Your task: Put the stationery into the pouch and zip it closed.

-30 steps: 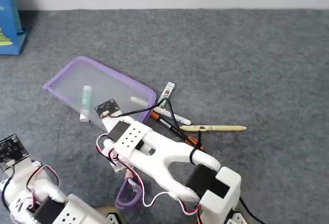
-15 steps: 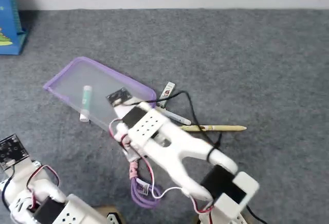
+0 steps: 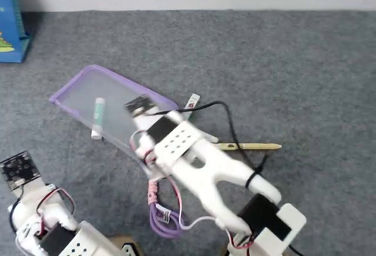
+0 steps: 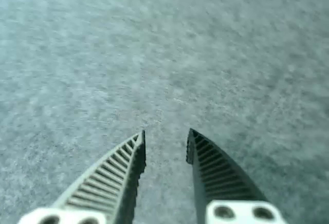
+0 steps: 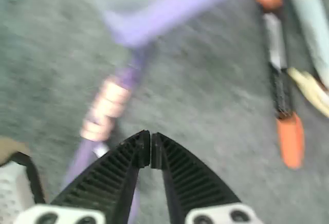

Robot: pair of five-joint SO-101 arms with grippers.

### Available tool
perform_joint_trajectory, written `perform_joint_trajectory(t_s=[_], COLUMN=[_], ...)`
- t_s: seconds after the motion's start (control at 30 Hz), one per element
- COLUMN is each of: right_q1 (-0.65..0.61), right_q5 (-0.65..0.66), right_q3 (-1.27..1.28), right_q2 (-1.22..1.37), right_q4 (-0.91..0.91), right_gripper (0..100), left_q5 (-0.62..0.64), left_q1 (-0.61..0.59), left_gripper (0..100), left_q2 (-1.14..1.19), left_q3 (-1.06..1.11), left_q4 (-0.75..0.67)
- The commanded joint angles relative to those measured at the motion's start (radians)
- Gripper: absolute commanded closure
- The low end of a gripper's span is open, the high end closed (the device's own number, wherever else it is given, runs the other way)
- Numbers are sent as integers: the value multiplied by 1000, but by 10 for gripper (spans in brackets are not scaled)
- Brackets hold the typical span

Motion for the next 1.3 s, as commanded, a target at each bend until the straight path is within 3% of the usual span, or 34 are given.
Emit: perform_joint_trajectory(t_s=[0.0,0.17,0.47,0.63,0.77,0.87,1.07,1.27], right_q1=[-64,-116,-186,-127,-64,-18,65,99], right_q5=[-15,-58,-115,-112,-91,-41,8,84], right_q3=[18,91,98,112,143,167,170,173], right_q2=[-38,31,171,203,203,202,116,-128], right_q4=[-101,-229,-239,-231,-229,-200,-128,-122], right_gripper=[877,787,786,816,990,958,991,990], left_q5=[11,9,9,9,9,9,9,5], left_q1=[38,40,44,44,43,43,49,198], left_gripper=[867,867,867,867,867,867,867,863], left_q2=[-11,-11,-11,-11,-11,-11,-12,-12], left_q3=[-10,-10,-10,7,7,7,-1,-5], left_q4=[52,55,55,54,54,54,54,54])
